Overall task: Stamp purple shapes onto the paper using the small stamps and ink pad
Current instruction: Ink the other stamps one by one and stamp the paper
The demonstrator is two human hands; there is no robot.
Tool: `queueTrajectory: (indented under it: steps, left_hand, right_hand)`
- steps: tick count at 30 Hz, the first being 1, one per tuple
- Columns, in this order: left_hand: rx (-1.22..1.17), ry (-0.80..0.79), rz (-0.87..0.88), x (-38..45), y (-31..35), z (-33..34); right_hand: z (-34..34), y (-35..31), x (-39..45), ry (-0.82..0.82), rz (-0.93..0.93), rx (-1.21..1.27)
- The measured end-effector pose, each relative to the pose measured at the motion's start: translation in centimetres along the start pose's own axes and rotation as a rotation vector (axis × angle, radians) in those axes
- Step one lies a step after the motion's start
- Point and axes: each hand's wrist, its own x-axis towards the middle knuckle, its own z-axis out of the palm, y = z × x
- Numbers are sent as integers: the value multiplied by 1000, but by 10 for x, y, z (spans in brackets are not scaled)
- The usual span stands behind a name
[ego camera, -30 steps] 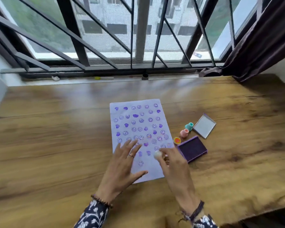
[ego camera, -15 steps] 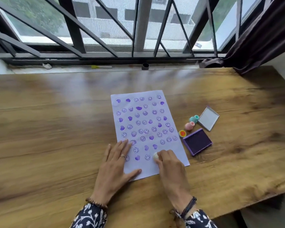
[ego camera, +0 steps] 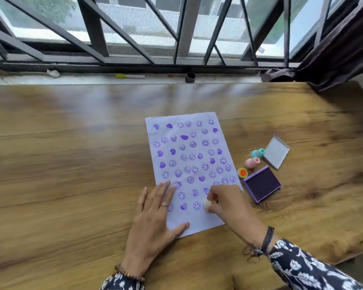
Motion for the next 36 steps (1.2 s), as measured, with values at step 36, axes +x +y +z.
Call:
queueTrajectory:
  steps: [36]
  left_hand:
    - [-46, -123, 166, 136, 146, 48]
  right_hand:
    - [-69, 134, -7, 11, 325, 1892]
